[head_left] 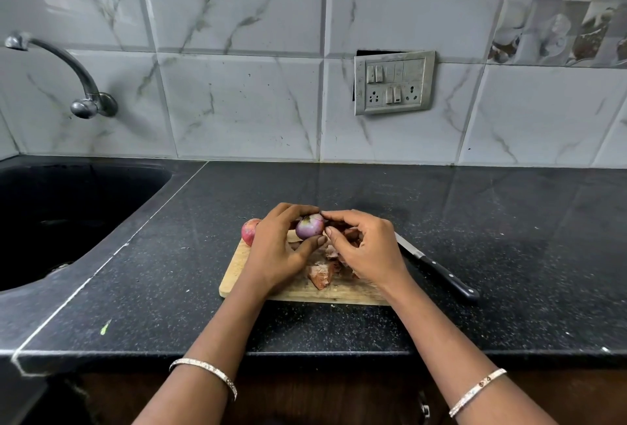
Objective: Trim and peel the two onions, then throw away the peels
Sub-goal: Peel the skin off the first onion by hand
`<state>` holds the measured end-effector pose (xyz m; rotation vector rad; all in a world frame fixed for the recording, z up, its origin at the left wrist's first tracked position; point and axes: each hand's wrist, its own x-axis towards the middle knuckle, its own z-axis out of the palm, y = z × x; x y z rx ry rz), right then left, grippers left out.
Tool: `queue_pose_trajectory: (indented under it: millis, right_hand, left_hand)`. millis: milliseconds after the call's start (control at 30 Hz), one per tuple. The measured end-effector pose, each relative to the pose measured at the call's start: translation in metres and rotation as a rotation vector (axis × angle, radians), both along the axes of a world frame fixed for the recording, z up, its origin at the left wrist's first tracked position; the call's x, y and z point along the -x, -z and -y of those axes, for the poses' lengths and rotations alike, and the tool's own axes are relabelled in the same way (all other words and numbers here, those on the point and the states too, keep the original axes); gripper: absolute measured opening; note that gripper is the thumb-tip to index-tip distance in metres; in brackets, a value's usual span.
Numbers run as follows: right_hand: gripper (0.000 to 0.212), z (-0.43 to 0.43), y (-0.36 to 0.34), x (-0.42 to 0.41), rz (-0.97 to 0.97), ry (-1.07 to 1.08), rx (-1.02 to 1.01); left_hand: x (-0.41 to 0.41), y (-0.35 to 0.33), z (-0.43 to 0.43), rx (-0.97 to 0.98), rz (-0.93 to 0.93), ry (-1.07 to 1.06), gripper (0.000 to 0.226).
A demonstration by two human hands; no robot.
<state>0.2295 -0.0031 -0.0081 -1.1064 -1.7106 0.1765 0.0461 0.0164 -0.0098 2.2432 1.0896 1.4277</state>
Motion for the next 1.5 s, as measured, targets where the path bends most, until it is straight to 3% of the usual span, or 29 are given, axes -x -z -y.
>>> queue_pose_trajectory:
  millis: [333, 500, 700, 1200, 1500]
  right_hand:
    - [0.023, -0.0013, -0.0005, -0.0012, -0.022, 0.033, -0.049]
    - [0.021, -0.0019, 0.0003, -0.0017, -0.031, 0.020, -0.046]
    - [0.036, 0.0000, -0.0010, -0.0011, -0.028, -0.015, -0.040]
    - [0.044, 0.0010, 0.0005, 0.0017, -0.002, 0.010, -0.038]
    - [0.022, -0.0001, 0.0010, 0.0009, 0.042, 0.120, -0.094]
  left_hand:
    - [-0.0028, -0.0017, 0.0052, 0.112, 0.070, 0.066, 0.033]
    - [-0.0031, -0.0022, 0.0041, 0.141, 0.045, 0.084, 0.041]
    - [-0.0011, -0.0011, 0.0052, 0.220, 0.087, 0.134, 0.062]
    - [-0.0015, -0.0010, 0.0026, 0.201, 0.029, 0.105, 0.055]
    - [-0.0046, -0.0009, 0.0064, 0.327, 0.058, 0.134, 0.056]
